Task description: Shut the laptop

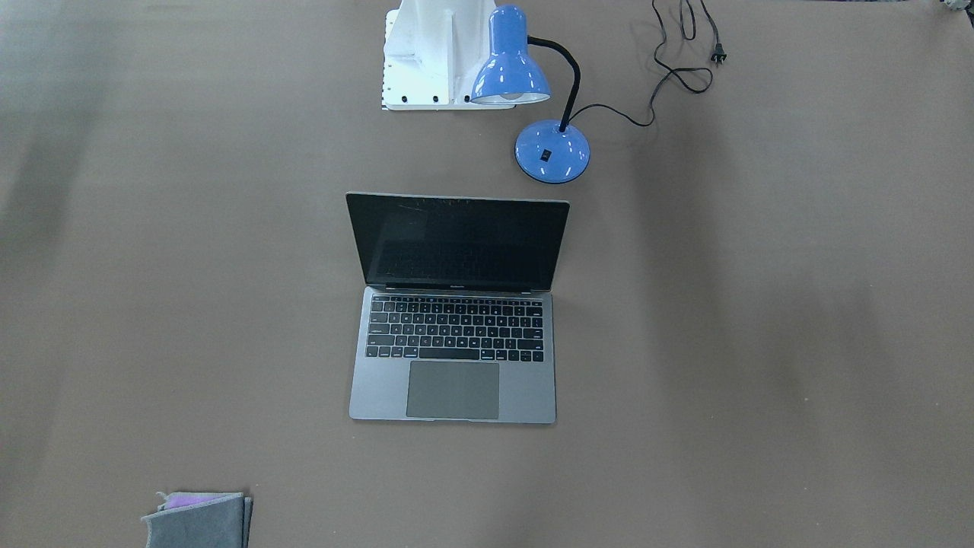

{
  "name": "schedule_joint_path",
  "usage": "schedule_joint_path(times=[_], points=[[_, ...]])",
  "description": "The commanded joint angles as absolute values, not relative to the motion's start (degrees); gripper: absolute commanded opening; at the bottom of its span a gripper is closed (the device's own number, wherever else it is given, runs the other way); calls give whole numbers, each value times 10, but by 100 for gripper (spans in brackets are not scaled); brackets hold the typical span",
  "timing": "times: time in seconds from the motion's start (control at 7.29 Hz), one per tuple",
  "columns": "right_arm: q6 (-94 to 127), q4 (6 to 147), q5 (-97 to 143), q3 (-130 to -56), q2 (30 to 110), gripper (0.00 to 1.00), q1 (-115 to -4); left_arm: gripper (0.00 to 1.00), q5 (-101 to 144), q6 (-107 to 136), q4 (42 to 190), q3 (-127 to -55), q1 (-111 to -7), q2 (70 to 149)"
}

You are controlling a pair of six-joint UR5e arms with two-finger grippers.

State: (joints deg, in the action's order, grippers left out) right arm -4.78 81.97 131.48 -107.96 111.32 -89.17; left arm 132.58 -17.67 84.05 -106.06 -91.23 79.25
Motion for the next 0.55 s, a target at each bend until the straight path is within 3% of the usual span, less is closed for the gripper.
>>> schedule_joint_path(times=[0.0, 0.41], points=[[-41, 712, 1317, -1078, 1116, 100, -891, 99, 1323, -176, 840, -1071, -912, 817], [-43, 693, 1316, -1083, 1079, 100, -891, 99, 1325, -177, 963, -1069, -912, 842]])
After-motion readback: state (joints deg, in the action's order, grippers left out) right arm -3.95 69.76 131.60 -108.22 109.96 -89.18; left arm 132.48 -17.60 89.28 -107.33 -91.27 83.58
